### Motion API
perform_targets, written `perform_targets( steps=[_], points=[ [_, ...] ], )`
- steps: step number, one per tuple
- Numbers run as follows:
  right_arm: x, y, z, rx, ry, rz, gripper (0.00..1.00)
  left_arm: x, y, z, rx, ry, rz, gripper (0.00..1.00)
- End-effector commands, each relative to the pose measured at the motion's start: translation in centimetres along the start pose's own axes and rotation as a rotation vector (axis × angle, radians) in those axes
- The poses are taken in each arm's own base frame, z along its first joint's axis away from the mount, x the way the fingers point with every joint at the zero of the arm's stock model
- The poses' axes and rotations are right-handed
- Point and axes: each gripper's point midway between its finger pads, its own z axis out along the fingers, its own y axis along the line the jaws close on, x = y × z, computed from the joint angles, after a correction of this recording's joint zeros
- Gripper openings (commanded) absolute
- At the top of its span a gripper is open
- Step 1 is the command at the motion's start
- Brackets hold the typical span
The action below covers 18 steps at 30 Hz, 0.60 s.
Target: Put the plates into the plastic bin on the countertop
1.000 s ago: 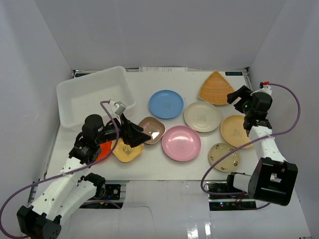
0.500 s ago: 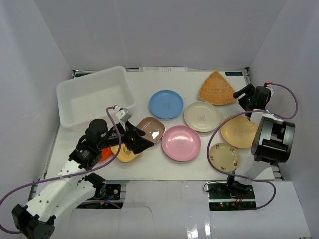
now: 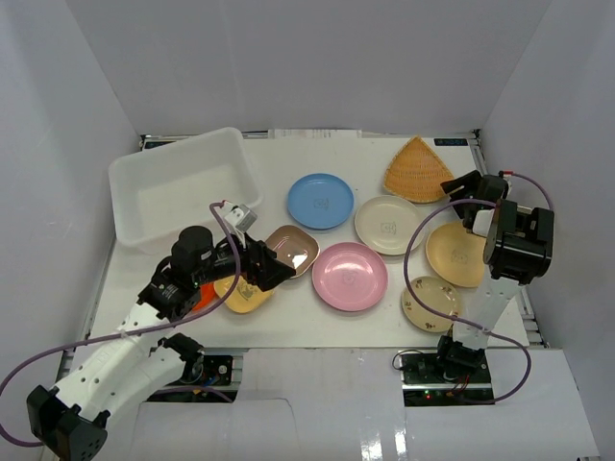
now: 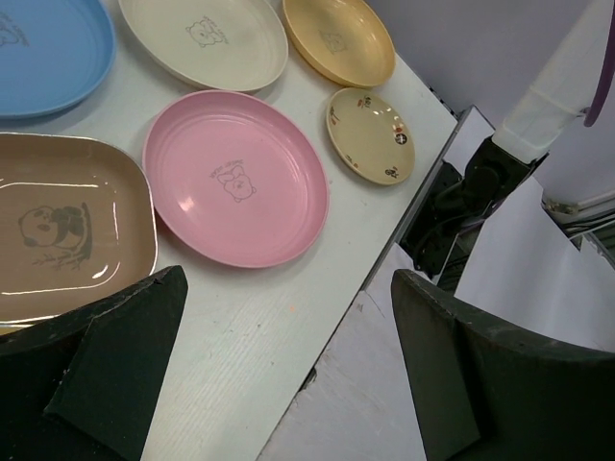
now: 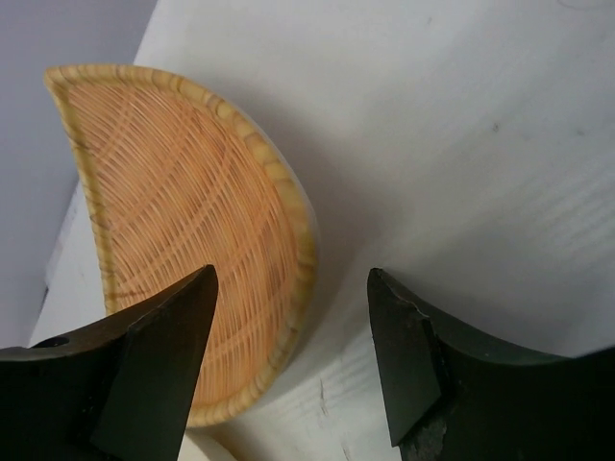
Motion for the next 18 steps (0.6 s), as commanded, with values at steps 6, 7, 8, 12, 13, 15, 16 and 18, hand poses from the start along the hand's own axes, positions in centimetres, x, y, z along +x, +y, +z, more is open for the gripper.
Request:
perform_targets(
  steps=[6, 7, 8, 12, 13, 15, 16, 18],
  points=[
    [-1.7, 2.6, 4.1, -0.162, -0.058, 0.143, 0.62, -1.3, 1.9, 0.4, -0.042, -0.005, -0.017, 0.98],
    [-2.2, 3.3, 4.2, -0.199, -0.077, 0.155, 0.57, -1.2, 2.2, 0.7, -0.045, -0.001, -0.022, 0.98],
    [-2.4, 3.7, 4.2, -0.219, -0.087, 0.166, 0.43, -1.2, 2.5, 0.7, -0.051, 0.002, -0.027, 0.98],
    [-3.6, 5.8, 3.1, -0.288, -0.135, 0.189, 0.21, -1.1, 3.3, 1.0, -0.077, 0.006, -0.041, 0.98],
    [-4.1, 6.3, 2.7, -0.302, -0.150, 0.200, 0.17, -0.9, 3.6, 1.1, -0.088, 0.010, -0.049, 0.98],
    [-5.4, 8.3, 0.9, -0.361, -0.188, 0.205, 0.08, -1.0, 3.7, 1.3, -0.092, 0.013, -0.054, 0.98],
    [-5.9, 9.2, 0.1, -0.391, -0.195, 0.231, 0.08, -0.9, 3.7, 1.4, -0.089, 0.017, -0.059, 0.98],
    [-7.6, 12.2, -2.3, -0.490, -0.237, 0.240, 0.08, -1.0, 3.7, 1.7, -0.084, 0.027, -0.083, 0.98]
  ],
)
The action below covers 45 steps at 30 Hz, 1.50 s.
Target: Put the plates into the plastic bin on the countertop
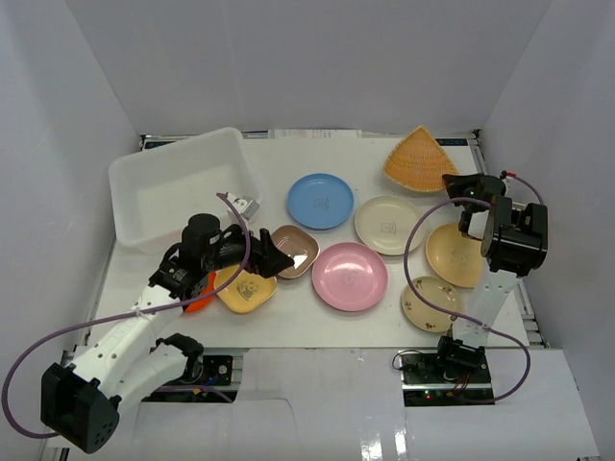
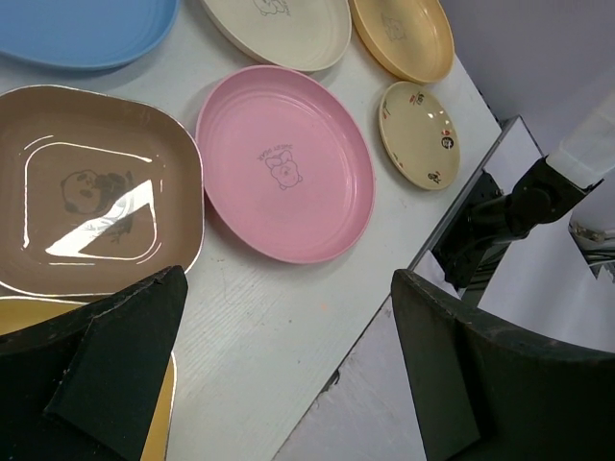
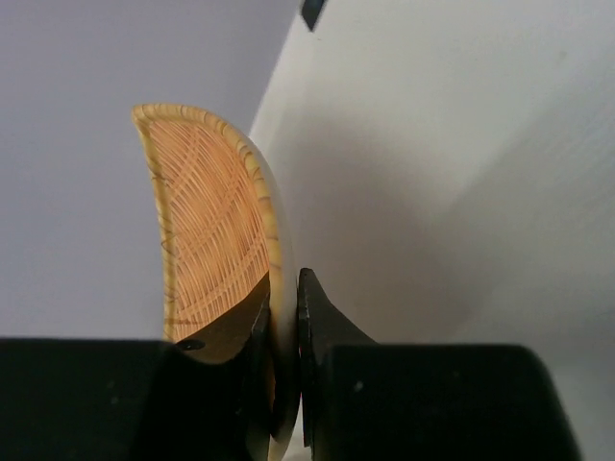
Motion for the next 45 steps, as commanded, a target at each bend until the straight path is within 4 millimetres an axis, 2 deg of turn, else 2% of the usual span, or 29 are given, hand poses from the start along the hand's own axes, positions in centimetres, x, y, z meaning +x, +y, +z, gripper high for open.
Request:
perform_targets(
  steps=[1, 2, 4, 5, 7, 8, 9, 11, 12, 13, 14, 15, 16, 17, 18, 22, 25, 28, 35, 38, 43, 45],
  points=[
    [-4.3, 11.7, -3.0, -0.330, -0.119, 0.018, 0.08, -2.1, -1.1, 0.1, 0.033, -0.036, 0.002, 0.98],
    [-4.8, 13.7, -3.8, -0.376, -0.125, 0.026, 0.08, -2.6, -1.3, 0.2, 0.040, -0.036, -0.006, 0.97],
    [-4.7, 17.0, -5.4, -0.442, -0.116, 0.009, 0.08, -3.4, -1.9, 0.2, 0.055, -0.043, -0.025, 0.96],
    [-4.6, 17.9, -6.0, -0.461, -0.110, 0.005, 0.08, -3.8, -2.1, 0.2, 0.056, -0.048, -0.033, 0.95],
    [-3.1, 19.3, -6.9, -0.483, -0.054, -0.007, 0.08, -5.8, -3.2, -0.1, 0.069, -0.086, -0.037, 0.93],
    [-2.5, 20.5, -7.9, -0.504, -0.030, -0.020, 0.08, -6.6, -3.0, -0.1, 0.047, -0.106, -0.045, 0.92],
    [-0.8, 21.3, -8.5, -0.519, 0.019, -0.026, 0.08, -7.7, -3.1, -0.1, 0.033, -0.125, -0.050, 0.91],
    [3.6, 21.9, -10.4, -0.538, 0.152, -0.029, 0.08, -8.5, -2.3, 0.1, -0.029, -0.124, -0.081, 0.90],
    [5.2, 22.0, -11.3, -0.547, 0.193, -0.032, 0.08, -9.1, -2.1, 0.2, -0.046, -0.138, -0.086, 0.90],
    [6.7, 22.0, -12.2, -0.554, 0.232, -0.035, 0.08, -8.9, -1.7, 0.3, -0.073, -0.123, -0.110, 0.90],
    [9.3, 21.6, -13.8, -0.554, 0.285, -0.037, 0.08, -9.1, -1.5, 0.4, -0.090, -0.119, -0.135, 0.90],
    [10.3, 21.6, -14.7, -0.563, 0.305, -0.055, 0.08, -9.1, -1.2, 0.7, -0.108, -0.097, -0.158, 0.90],
    [11.9, 22.3, -16.1, -0.588, 0.340, -0.067, 0.08, -9.1, -1.2, 0.9, -0.106, -0.087, -0.170, 0.90],
    [14.0, 21.9, -17.1, -0.592, 0.394, -0.072, 0.08, -9.0, -1.3, 1.0, -0.101, -0.076, -0.188, 0.89],
    [14.9, 22.1, -17.9, -0.606, 0.424, -0.079, 0.08, -8.8, -1.2, 1.2, -0.104, -0.067, -0.200, 0.89],
    [17.7, 23.5, -21.5, -0.688, 0.523, -0.107, 0.08, -7.9, 0.7, 1.7, -0.186, -0.066, -0.236, 0.87],
    [19.2, 23.8, -22.8, -0.712, 0.569, -0.147, 0.08, -6.9, 2.4, 2.4, -0.242, -0.053, -0.264, 0.85],
    [20.4, 24.1, -24.2, -0.738, 0.603, -0.169, 0.08, -6.3, 2.9, 3.5, -0.236, -0.028, -0.291, 0.84],
    [22.7, 23.7, -26.0, -0.735, 0.636, -0.241, 0.08, -7.4, 2.5, 4.4, -0.190, -0.068, -0.305, 0.74],
    [23.7, 23.8, -26.8, -0.747, 0.661, -0.250, 0.08, -6.8, 3.0, 4.7, -0.203, -0.058, -0.315, 0.60],
    [24.6, 23.8, -27.4, -0.761, 0.684, -0.258, 0.08, -6.7, 3.6, 4.5, -0.235, -0.070, -0.319, 0.01],
    [24.6, 23.6, -27.5, -0.758, 0.682, -0.261, 0.22, -7.7, 3.4, 4.1, -0.246, -0.096, -0.305, 0.00]
  ],
)
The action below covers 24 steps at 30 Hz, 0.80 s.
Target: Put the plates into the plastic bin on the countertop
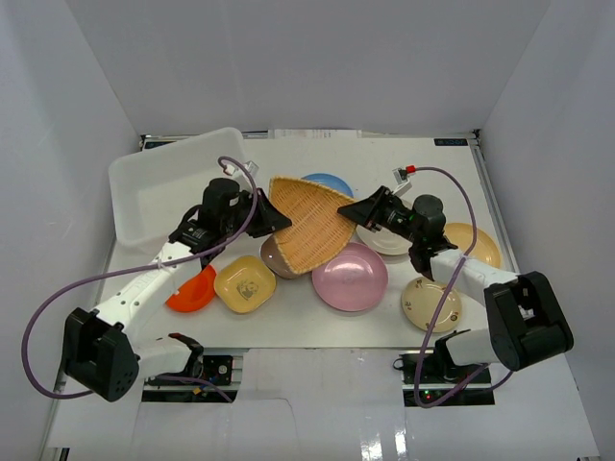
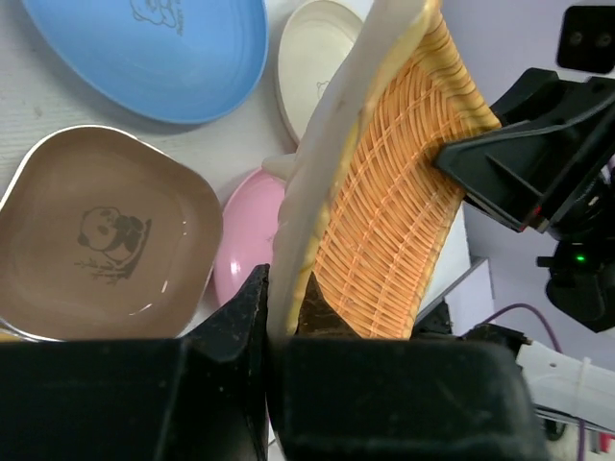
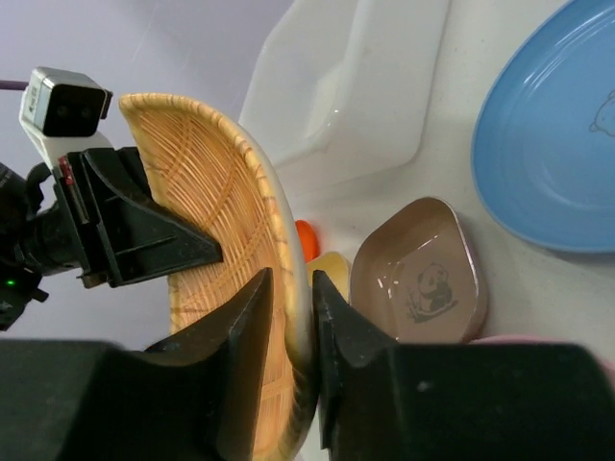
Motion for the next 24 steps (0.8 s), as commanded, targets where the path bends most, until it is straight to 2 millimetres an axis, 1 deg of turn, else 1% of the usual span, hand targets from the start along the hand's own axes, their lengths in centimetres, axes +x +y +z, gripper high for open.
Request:
perform_targets(
  steps=[1, 2, 3, 4, 5, 6, 7, 8, 9, 11, 12, 13, 14, 15, 16, 17, 18, 20, 22, 24],
  points=[
    [-0.9, 2.6, -0.3, -0.072, -0.030, -0.039, 0.31, -1.7, -0.5, -0.9, -0.016, -0.061, 0.045, 0.00],
    [-0.8, 2.7, -0.3, -0.076, -0.018, -0.039, 0.49, -2.3, -0.6, -1.1, -0.017, -0.071, 0.031, 0.00],
    [-0.6, 2.8, -0.5, -0.079, -0.011, -0.052, 0.58, -3.7, -1.0, -1.7, 0.004, -0.092, 0.016, 0.00],
    [-0.4, 2.7, -0.6, -0.069, -0.005, -0.051, 0.65, -4.6, -1.3, -2.0, 0.015, -0.109, 0.005, 0.00],
    [-0.4, 3.0, -1.0, -0.069, -0.007, -0.064, 0.76, -5.6, -1.2, -2.4, 0.011, -0.134, -0.007, 0.00],
    [-0.3, 2.9, -1.2, -0.058, -0.006, -0.073, 0.81, -7.3, -0.3, -3.1, -0.011, -0.177, -0.026, 0.00],
    [-0.3, 2.8, -1.4, -0.044, -0.006, -0.110, 0.85, -8.9, -0.4, -3.8, -0.009, -0.214, -0.032, 0.00],
    [0.0, 2.7, -1.9, -0.019, 0.006, -0.117, 0.91, -10.1, 0.2, -4.3, -0.017, -0.242, -0.055, 0.00],
    [0.1, 2.5, -2.2, -0.006, 0.008, -0.156, 0.93, -12.4, 1.7, -5.7, -0.038, -0.298, -0.087, 0.00],
    [0.1, 2.4, -3.1, 0.028, 0.001, -0.187, 0.95, -14.7, 3.5, -7.0, -0.054, -0.362, -0.133, 0.00],
    [0.6, 2.0, -3.5, 0.045, 0.005, -0.194, 0.95, -16.2, 5.4, -8.2, -0.085, -0.411, -0.188, 0.00],
    [0.7, 1.7, -3.8, 0.056, 0.005, -0.219, 0.95, -17.1, 7.0, -9.0, -0.107, -0.446, -0.213, 0.00],
    [0.6, 1.9, -4.1, 0.059, -0.005, -0.237, 0.95, -17.4, 8.4, -9.1, -0.133, -0.459, -0.243, 0.00],
    [1.1, 1.4, -4.4, 0.078, 0.011, -0.233, 0.95, -18.2, 10.5, -9.9, -0.173, -0.492, -0.277, 0.00],
    [1.3, 1.1, -4.6, 0.089, 0.014, -0.254, 0.94, -18.1, 12.0, -10.1, -0.205, -0.502, -0.314, 0.00],
    [1.3, 1.0, -4.8, 0.094, 0.015, -0.264, 0.93, -18.3, 14.5, -10.5, -0.248, -0.517, -0.360, 0.00],
    [1.7, 0.5, -5.0, 0.113, 0.029, -0.260, 0.93, -18.2, 15.7, -10.6, -0.263, -0.521, -0.389, 0.00],
    [1.9, 0.3, -5.3, 0.126, 0.037, -0.289, 0.91, -17.6, 18.3, -10.4, -0.303, -0.519, -0.431, 0.00],
    [2.6, 0.0, -5.6, 0.124, 0.062, -0.291, 0.89, -17.8, 20.3, -10.9, -0.352, -0.533, -0.439, 0.00],
    [3.0, 0.0, -5.7, 0.111, 0.074, -0.297, 0.89, -18.2, 21.8, -10.5, -0.388, -0.524, -0.443, 0.00]
  ],
)
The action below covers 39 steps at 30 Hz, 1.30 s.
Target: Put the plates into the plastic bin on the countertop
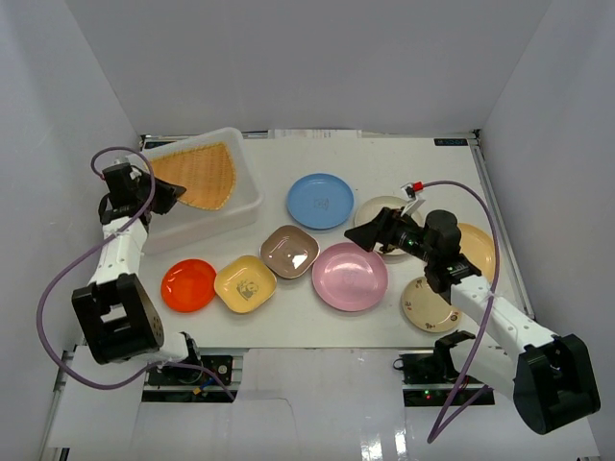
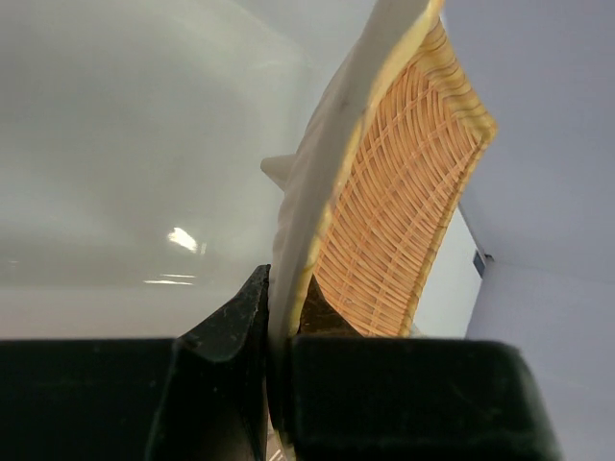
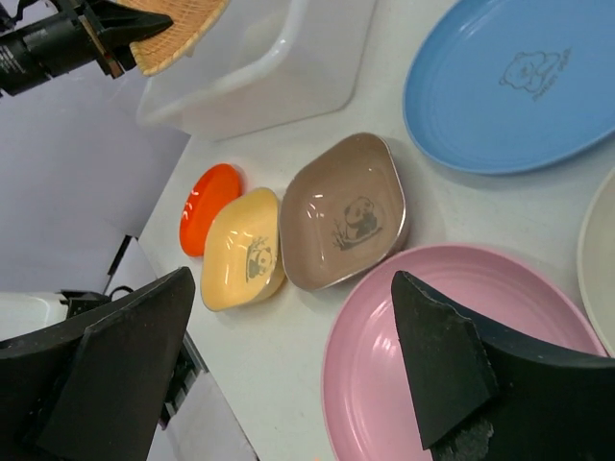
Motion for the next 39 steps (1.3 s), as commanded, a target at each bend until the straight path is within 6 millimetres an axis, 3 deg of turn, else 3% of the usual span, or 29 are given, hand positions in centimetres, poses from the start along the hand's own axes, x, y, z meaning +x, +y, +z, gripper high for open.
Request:
perform_targets(
  steps=[1, 8, 13, 16, 17, 20, 21, 23, 24, 27, 33, 39],
  points=[
    [1.2, -0.1, -0.4, -0.012, 0.033, -0.050, 0.89, -2.7, -1.4, 0.3, 0.029, -0.071, 0.043, 0.00],
    [2.9, -1.4, -0.5, 0.014, 0.066, -0.036, 0.89, -3.5, 2.0, 4.2, -0.093, -0.052, 0.079, 0.00],
    [3.1, -2.6, -0.5, 0.064, 0.066, -0.039, 0.89, -2.5, 4.9, 6.5, -0.164, 0.009, 0.100, 0.00],
    [3.1, -3.0, -0.5, 0.086, 0.066, -0.045, 0.89, -1.8, 5.7, 7.3, -0.176, 0.043, 0.103, 0.17],
    [3.0, -3.1, -0.5, 0.092, 0.064, -0.048, 0.89, -1.7, 5.8, 7.4, -0.176, 0.051, 0.104, 0.27],
    [2.8, -3.4, -0.6, 0.115, 0.059, -0.060, 0.89, -1.4, 6.1, 7.6, -0.180, 0.062, 0.101, 0.46],
    [2.7, -3.7, -0.6, 0.135, 0.061, -0.058, 0.89, -1.2, 6.1, 7.6, -0.179, 0.068, 0.101, 0.60],
    [2.8, -4.2, -0.7, 0.159, 0.066, -0.065, 0.88, -1.4, 5.9, 7.5, -0.172, 0.068, 0.103, 0.71],
    [2.7, -4.6, -0.7, 0.184, 0.065, -0.064, 0.88, -1.3, 5.8, 7.4, -0.168, 0.069, 0.105, 0.83],
    [2.6, -5.9, -0.9, 0.256, 0.068, -0.077, 0.84, -1.8, 4.7, 6.7, -0.140, 0.053, 0.117, 0.98],
    [1.8, -7.9, -0.8, 0.365, 0.077, -0.120, 0.70, -3.4, 0.8, 3.6, -0.039, -0.045, 0.153, 0.98],
    [0.9, -10.0, -0.7, 0.482, 0.092, -0.153, 0.55, -3.2, -0.2, 1.3, 0.002, -0.098, 0.156, 0.98]
  ],
)
